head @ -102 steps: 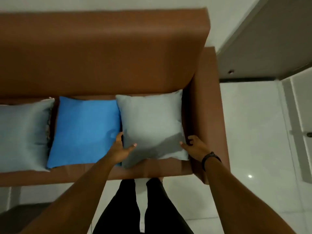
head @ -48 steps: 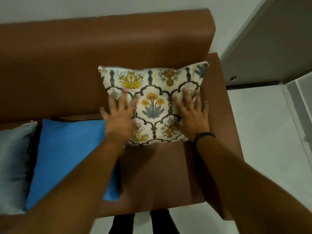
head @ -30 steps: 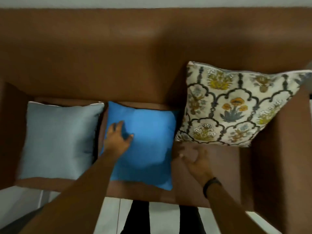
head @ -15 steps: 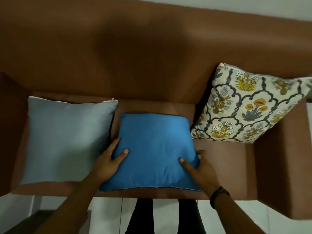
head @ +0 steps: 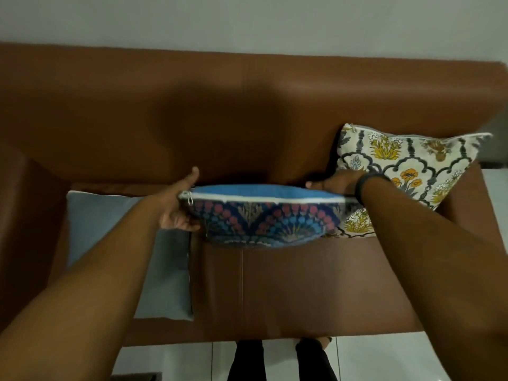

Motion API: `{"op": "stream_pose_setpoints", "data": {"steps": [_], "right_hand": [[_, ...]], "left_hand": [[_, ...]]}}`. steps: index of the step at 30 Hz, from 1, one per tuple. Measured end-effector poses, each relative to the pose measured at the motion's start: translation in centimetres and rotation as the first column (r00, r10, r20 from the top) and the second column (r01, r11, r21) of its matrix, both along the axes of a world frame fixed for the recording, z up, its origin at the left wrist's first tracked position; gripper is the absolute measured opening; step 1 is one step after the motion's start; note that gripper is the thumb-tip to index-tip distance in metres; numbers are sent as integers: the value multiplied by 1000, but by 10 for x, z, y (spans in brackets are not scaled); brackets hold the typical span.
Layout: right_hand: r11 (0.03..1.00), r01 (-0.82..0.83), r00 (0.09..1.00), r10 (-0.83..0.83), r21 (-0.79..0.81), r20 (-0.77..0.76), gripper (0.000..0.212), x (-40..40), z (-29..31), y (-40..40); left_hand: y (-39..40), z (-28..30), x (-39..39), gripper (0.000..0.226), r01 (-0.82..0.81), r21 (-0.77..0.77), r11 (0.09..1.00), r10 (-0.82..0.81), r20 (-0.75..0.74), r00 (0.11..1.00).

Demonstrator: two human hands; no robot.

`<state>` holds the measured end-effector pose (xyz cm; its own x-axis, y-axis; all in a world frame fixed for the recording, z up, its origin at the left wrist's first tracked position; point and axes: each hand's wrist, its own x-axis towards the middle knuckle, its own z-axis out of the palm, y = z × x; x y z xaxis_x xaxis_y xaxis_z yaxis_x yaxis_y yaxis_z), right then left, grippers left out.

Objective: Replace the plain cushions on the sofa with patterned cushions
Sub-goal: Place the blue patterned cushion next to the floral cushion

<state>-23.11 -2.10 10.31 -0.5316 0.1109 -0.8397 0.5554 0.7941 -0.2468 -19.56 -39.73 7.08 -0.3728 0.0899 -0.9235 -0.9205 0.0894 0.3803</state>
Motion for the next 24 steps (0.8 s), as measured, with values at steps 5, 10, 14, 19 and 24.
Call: {"op": "stream_pose_setpoints", "data": {"steps": [5, 10, 14, 19, 24], "right_hand": [[921, 368, 844, -389, -129, -369, 76, -55, -12, 2], [961, 276, 634, -191, -11, -750, 73, -10, -38, -10], [938, -73, 479, 330, 338, -813, 92, 62, -71, -60], [710, -468, 310, 690, 526, -654, 97, 70, -124, -71], [878, -98, 592, 430, 469, -681, 131, 64, -138, -5]], "left_hand": [[10, -21, -39, 98, -175, 36, 984, 178, -147, 973], [52, -43, -8, 77, -212, -233, 949, 63, -517, 853], [92, -59, 44, 85, -128, -795, 592, -715, -592, 372], [111, -89, 36, 95, 6, -968, 250, -967, -250, 47], [80, -105, 34, 124, 25, -971, 237, -874, -202, 442]]}}
